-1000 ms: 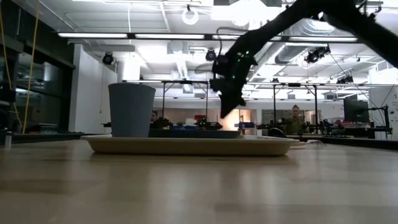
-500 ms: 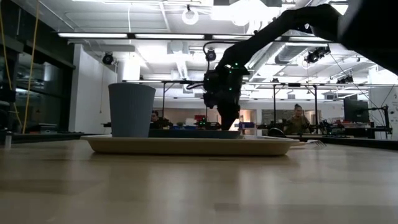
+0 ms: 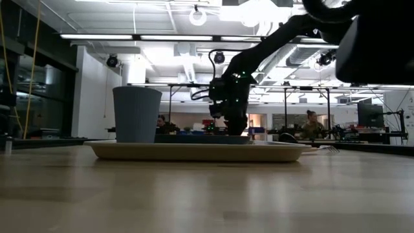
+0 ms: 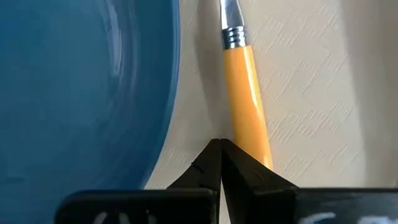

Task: Pick and place plate/cup/fork/spoon on tray
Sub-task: Put the brown spoon on the white tray to the top of the blue plate

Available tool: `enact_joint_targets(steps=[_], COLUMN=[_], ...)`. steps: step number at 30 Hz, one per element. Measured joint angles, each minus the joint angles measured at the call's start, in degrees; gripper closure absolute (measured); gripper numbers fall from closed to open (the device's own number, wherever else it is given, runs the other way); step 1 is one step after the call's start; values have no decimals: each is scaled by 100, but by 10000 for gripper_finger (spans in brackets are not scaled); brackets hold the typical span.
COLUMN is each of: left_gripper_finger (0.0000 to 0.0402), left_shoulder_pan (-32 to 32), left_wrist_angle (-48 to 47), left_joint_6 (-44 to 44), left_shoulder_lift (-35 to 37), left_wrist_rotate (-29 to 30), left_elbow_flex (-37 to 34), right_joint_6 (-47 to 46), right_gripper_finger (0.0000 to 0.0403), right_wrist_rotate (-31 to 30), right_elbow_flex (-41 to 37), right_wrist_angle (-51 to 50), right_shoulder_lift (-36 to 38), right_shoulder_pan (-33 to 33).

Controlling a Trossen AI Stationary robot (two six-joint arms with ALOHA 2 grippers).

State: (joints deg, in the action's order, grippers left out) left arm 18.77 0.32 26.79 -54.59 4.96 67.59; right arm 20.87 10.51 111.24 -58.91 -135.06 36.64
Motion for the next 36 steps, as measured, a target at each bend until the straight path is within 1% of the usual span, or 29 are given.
enact_joint_targets(steps=[3, 10, 12, 16, 21, 25, 27, 30, 34, 36], left_gripper_finger=[233, 233, 233, 233, 233, 233, 233, 233, 233, 233], left_shoulder_pan=[1, 1, 1, 1, 1, 1, 1, 0, 1, 0], left_wrist_angle=[0, 0, 0, -2, -2, -2, -3, -3, -3, -2], left_joint_6=[-27, -66, -66, -66, -66, -66, -66, -66, -61, -61], left_shoulder_lift=[0, 0, 0, 0, 0, 0, 0, 0, 0, 0], left_wrist_rotate=[25, 25, 25, 25, 23, 23, 23, 23, 23, 23], left_elbow_flex=[0, 0, 0, 0, 0, 0, 0, 0, 0, 0], right_joint_6=[-63, -643, -799, -946, -947, -1205, -1358, -1735, -2508, -2930], right_gripper_finger=[403, 403, 403, 403, 403, 403, 403, 403, 403, 403], right_wrist_rotate=[-155, -454, -418, -118, 163, 209, 256, 370, 535, 671], right_elbow_flex=[46, 46, 46, 66, 715, 1186, 1432, 1817, 2391, 2277], right_wrist_angle=[103, 452, 543, 477, 204, 806, 948, 682, 324, 465], right_shoulder_lift=[0, 0, 0, 76, 144, 132, 28, -358, -791, -800], right_shoulder_pan=[12, 201, 259, 325, 209, -124, -257, -336, -327, -320])
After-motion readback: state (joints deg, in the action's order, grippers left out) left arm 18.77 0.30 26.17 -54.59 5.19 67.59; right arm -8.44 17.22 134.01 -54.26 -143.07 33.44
